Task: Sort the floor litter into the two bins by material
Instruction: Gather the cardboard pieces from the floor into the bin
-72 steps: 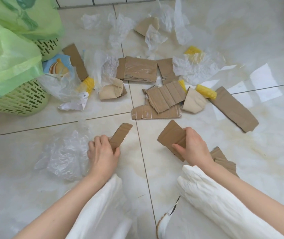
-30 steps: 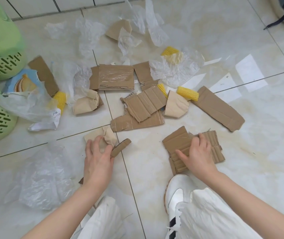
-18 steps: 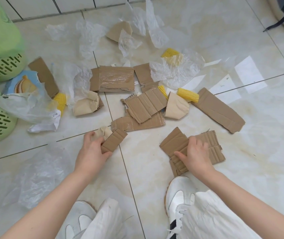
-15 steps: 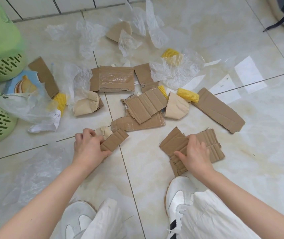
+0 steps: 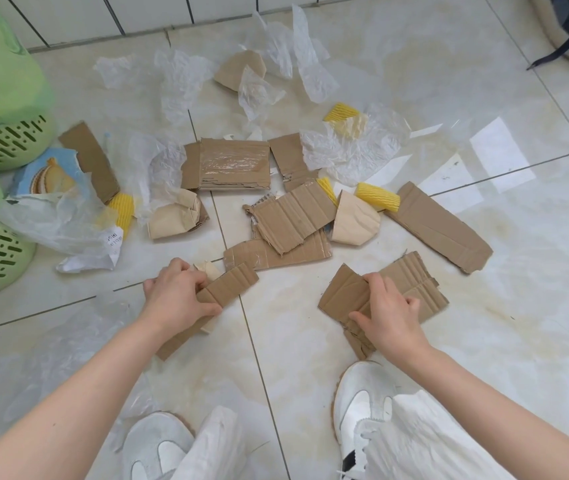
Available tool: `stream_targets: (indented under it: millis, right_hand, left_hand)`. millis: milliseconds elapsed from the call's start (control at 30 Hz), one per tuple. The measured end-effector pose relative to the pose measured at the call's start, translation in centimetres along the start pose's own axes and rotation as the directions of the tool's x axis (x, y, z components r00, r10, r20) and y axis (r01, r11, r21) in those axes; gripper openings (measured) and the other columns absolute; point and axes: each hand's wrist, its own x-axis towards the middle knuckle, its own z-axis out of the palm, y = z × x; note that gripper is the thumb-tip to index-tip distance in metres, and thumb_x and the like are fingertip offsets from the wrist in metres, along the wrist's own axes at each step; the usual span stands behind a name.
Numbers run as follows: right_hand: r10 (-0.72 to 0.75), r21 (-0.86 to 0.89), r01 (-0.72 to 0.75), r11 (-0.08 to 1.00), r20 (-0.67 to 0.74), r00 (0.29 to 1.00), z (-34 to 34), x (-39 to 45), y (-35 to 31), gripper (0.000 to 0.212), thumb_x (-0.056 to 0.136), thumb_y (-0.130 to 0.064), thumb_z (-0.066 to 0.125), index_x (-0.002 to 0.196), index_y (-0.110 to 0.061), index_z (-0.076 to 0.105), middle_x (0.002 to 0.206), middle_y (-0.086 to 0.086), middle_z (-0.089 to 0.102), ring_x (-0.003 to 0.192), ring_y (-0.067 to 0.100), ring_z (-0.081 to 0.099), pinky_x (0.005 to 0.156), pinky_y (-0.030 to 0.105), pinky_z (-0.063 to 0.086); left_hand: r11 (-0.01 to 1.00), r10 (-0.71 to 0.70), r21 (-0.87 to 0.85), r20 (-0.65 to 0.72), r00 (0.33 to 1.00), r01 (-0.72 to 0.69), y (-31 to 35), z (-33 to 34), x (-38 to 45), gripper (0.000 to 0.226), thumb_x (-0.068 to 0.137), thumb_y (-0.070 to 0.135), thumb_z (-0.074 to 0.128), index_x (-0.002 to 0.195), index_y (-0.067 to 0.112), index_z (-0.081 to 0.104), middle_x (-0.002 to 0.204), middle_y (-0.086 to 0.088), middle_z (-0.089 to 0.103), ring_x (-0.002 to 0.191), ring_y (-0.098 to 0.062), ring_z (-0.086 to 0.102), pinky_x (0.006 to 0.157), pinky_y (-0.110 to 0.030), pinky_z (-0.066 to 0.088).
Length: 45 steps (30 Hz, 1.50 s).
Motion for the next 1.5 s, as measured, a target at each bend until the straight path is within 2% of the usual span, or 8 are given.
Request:
stream_targets:
  millis: [200, 433, 600, 767, 1000, 1133, 1300, 1500]
  right_hand:
    - [0.018, 0.140, -0.029, 0.990, 0.079, 0.997, -1.1, 0.5, -0.3, 0.041, 0.083, -0.030, 0.068, 0.114, -0.024, 0.040, 0.090, -0.011, 0.055, 0.081, 0.013, 0.048, 0.078, 0.035, 0.028]
    - [0.058, 0.320, -0.073, 0.944, 0.056, 0.997, -4.4, 3.1, -1.7, 0.046, 0.081, -0.032, 0.069, 0.119, -0.026, 0.043, 0.091, -0.013, 0.059, 0.095, 0.020, 0.059, 0.092, 0.050, 0.043]
    - [0.090, 0.387, -0.102, 0.916, 0.050, 0.995, -6.3, 7.1, -2.8, 0.035, 0.081, -0.029, 0.068, 0.110, -0.021, 0.050, 0.093, -0.008, 0.058, 0.099, 0.024, 0.059, 0.091, 0.049, 0.046]
    - [0.050, 0.223, -0.062, 0.973, 0.060, 0.997, -7.0, 10.9, -3.4, 0.010, 0.088, -0.016, 0.053, 0.098, -0.016, 0.050, 0.088, 0.002, 0.055, 0.094, 0.031, 0.055, 0.089, 0.050, 0.044]
    - [0.106, -0.027, -0.103, 0.994, 0.193, 0.975, -6.5, 12.9, -2.8, 0.049, 0.088, -0.032, 0.058, 0.128, -0.010, 0.040, 0.133, 0.019, 0.038, 0.124, 0.042, 0.033, 0.101, 0.050, 0.035]
    - [0.105, -0.029, -0.101, 0.994, 0.193, 0.976, -6.3, 12.8, -2.4, 0.052, 0.087, -0.038, 0.061, 0.129, -0.014, 0.041, 0.134, 0.017, 0.039, 0.125, 0.041, 0.033, 0.102, 0.052, 0.034]
    - [0.115, -0.040, -0.111, 0.993, 0.119, 0.986, -5.9, 11.8, -2.6, 0.053, 0.086, -0.040, 0.062, 0.129, -0.017, 0.041, 0.128, 0.016, 0.036, 0.120, 0.037, 0.035, 0.099, 0.048, 0.032]
    - [0.035, -0.100, -0.032, 0.994, 0.028, 0.999, -5.5, 10.9, -3.0, 0.044, 0.086, -0.036, 0.063, 0.121, -0.015, 0.045, 0.126, 0.011, 0.037, 0.117, 0.034, 0.037, 0.095, 0.047, 0.033]
  left_hand:
    - [0.961, 0.024, -0.276, 0.031, 0.999, -0.015, -0.3, -0.3, -0.7, 0.040, 0.060, 0.033, 0.085, 0.062, 0.010, 0.053, 0.054, 0.005, 0.048, 0.060, -0.019, 0.048, 0.057, -0.030, 0.033]
    - [0.791, 0.077, -0.611, 0.040, 0.996, -0.036, 1.3, -2.8, -1.2, 0.023, 0.067, 0.017, 0.084, 0.070, 0.014, 0.062, 0.063, 0.006, 0.065, 0.049, -0.002, 0.054, 0.051, -0.016, 0.043]
    - [0.827, 0.054, -0.550, -0.126, 0.991, -0.115, 1.9, -5.1, 1.4, 0.027, 0.070, 0.020, 0.082, 0.081, 0.016, 0.058, 0.080, 0.003, 0.065, 0.068, -0.013, 0.058, 0.058, -0.017, 0.041]
    - [0.810, -0.078, -0.584, -0.191, 0.979, -0.049, -0.2, -6.5, 5.1, 0.040, 0.070, 0.024, 0.082, 0.089, 0.016, 0.047, 0.093, -0.006, 0.067, 0.086, -0.027, 0.064, 0.079, -0.044, 0.050]
    - [0.901, -0.171, -0.430, -0.211, 0.963, 0.066, -1.5, -4.7, 6.2, 0.059, 0.075, 0.026, 0.077, 0.121, 0.019, 0.040, 0.104, 0.003, 0.055, 0.093, -0.023, 0.052, 0.081, -0.038, 0.045]
    - [0.947, -0.117, -0.317, -0.199, 0.973, 0.049, -2.2, -4.2, 6.9, 0.046, 0.075, 0.034, 0.074, 0.114, 0.020, 0.054, 0.111, -0.005, 0.056, 0.107, -0.031, 0.053, 0.091, -0.044, 0.046]
    - [0.984, -0.114, -0.157, -0.168, 0.979, 0.087, -2.1, -4.3, 7.6, 0.056, 0.077, 0.040, 0.072, 0.123, 0.017, 0.050, 0.147, -0.007, 0.024, 0.133, -0.031, 0.019, 0.108, -0.046, 0.029]
    - [0.999, -0.012, 0.050, -0.139, 0.990, 0.020, -1.4, -5.1, 8.1, 0.067, 0.071, 0.044, 0.077, 0.129, 0.023, 0.051, 0.157, -0.001, 0.010, 0.134, -0.033, 0.016, 0.104, -0.048, 0.028]
